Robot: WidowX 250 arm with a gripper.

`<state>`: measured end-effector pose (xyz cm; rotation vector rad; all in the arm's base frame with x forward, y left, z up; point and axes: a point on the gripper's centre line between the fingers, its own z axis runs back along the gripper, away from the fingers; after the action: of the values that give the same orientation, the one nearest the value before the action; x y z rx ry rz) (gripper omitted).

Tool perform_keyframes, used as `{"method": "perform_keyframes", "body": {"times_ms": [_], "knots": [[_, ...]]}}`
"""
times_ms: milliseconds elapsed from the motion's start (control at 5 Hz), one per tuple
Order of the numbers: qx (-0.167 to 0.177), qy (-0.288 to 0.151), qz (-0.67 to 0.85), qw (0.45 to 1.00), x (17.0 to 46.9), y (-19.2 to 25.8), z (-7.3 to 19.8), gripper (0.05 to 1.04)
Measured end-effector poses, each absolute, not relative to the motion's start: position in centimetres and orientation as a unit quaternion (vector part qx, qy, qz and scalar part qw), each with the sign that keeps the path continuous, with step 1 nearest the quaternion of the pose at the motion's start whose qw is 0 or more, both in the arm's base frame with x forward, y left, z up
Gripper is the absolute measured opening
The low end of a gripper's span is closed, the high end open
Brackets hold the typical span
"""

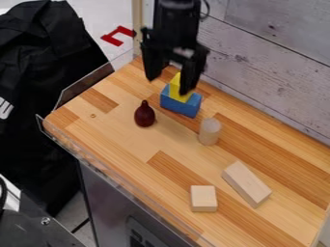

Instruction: Put the block on top of the yellow cube

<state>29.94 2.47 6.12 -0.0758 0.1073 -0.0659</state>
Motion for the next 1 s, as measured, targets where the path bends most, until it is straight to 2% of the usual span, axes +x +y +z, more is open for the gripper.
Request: {"method": "perform_keyframes", "body": {"times_ms": [400, 600, 1000], "knots": [[-0.041, 0.06, -0.149, 0.986, 27.2, -1.0, 5.6, 0.998], [-0.041, 0.054, -0.181, 0.981, 26.9, -2.1, 5.3, 0.998], [-0.061, 0.056, -0.239, 0.968, 24.9, -4.1, 3.3, 0.998]]}}
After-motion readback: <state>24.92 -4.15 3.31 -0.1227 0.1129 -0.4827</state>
